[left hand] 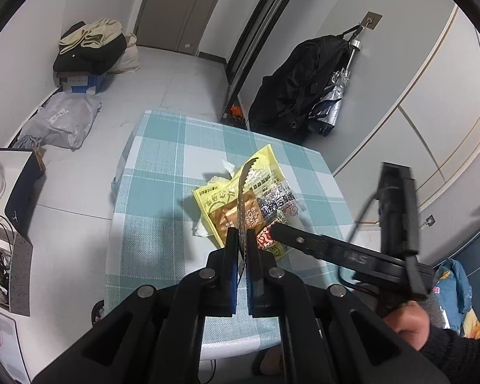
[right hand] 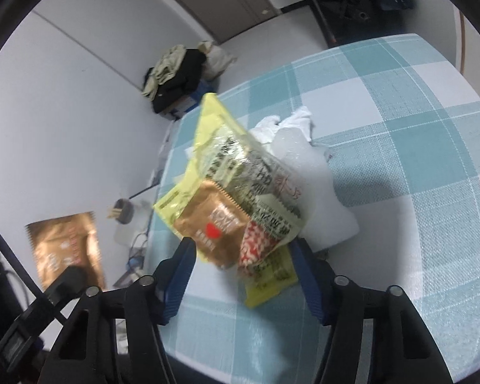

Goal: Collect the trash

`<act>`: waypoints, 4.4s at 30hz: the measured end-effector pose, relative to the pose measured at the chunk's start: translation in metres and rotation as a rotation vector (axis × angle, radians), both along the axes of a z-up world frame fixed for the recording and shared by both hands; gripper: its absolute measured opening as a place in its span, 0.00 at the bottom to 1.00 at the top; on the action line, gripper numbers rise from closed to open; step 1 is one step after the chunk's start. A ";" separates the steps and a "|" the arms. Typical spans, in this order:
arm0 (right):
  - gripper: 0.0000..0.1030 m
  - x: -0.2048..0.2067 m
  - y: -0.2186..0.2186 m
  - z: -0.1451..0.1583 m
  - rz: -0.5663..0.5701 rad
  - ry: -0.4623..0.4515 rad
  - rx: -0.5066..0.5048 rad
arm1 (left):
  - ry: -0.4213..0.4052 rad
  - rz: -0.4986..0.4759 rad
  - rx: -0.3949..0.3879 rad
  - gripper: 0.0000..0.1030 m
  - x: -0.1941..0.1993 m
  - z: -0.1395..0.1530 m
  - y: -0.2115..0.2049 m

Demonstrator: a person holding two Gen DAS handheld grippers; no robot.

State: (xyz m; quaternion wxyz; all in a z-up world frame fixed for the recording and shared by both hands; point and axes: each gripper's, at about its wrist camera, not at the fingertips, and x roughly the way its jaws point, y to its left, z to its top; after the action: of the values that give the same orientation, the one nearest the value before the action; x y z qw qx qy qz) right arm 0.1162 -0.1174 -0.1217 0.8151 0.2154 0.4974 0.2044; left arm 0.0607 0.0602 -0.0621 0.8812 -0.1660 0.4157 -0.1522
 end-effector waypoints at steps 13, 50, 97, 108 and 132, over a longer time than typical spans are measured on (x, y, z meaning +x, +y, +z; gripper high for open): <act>0.13 0.006 0.000 -0.010 -0.050 -0.003 -0.090 | -0.010 0.009 -0.007 0.00 -0.002 0.002 0.001; 0.07 -0.088 -0.118 0.099 -0.023 -0.332 0.011 | -0.039 -0.012 0.116 0.00 -0.023 0.018 -0.052; 0.07 -0.119 -0.441 -0.084 -0.508 0.104 0.035 | 0.228 -0.715 0.196 0.00 0.022 -0.038 -0.413; 0.10 -0.112 -0.442 -0.129 -0.501 0.205 0.053 | 0.346 -0.751 0.221 0.00 0.035 -0.072 -0.438; 0.69 -0.145 -0.468 -0.103 -0.619 0.141 0.056 | 0.480 -0.923 0.307 0.00 0.034 -0.114 -0.474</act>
State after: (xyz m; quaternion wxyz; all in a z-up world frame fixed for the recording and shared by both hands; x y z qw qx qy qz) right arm -0.0288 -0.5856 -0.2247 0.7958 0.3924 0.4578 -0.0552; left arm 0.0951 -0.4142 -0.1766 0.6173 0.1342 0.6524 -0.4188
